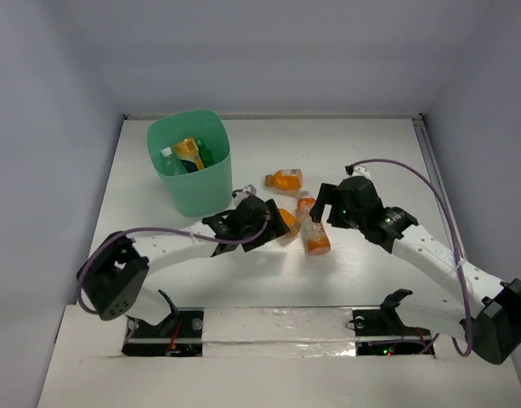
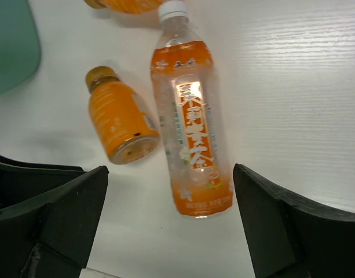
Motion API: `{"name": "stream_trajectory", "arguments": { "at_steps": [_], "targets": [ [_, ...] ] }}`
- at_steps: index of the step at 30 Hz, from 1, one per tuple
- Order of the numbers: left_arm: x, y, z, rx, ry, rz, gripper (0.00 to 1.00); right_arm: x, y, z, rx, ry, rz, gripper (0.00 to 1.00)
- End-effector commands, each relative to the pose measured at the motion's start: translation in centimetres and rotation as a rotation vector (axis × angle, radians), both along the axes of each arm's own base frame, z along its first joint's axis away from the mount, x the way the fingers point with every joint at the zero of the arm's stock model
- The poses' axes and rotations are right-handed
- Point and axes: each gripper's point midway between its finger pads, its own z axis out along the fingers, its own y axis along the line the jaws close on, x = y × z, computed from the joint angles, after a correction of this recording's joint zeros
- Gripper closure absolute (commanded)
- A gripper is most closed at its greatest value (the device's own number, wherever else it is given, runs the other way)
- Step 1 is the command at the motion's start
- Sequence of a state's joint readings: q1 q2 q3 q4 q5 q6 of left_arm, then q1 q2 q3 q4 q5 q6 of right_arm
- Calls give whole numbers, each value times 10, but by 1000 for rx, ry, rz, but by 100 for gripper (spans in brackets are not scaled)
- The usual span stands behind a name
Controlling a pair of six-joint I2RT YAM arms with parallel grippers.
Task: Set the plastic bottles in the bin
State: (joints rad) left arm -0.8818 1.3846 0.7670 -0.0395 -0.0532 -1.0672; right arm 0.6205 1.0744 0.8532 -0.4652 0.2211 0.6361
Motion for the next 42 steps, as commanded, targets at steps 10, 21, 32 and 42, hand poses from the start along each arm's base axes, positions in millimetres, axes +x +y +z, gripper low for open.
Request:
{"name": "stream_trajectory", "arguments": {
  "at_steps": [10,21,32,42],
  "targets": [
    [59,-35,6,-80,-19,170,4,17,5,-46,-49,114,100,1],
    [66,-31,-52,64,61,186,24,57,8,-85,-87,233,151,1],
    [6,-26,1,108,-27,-11,56,58,21,-104,-61,281,199,32],
    [47,32,216,16,-456,98,55,19,4,-47,40,142,155,50]
  ]
}}
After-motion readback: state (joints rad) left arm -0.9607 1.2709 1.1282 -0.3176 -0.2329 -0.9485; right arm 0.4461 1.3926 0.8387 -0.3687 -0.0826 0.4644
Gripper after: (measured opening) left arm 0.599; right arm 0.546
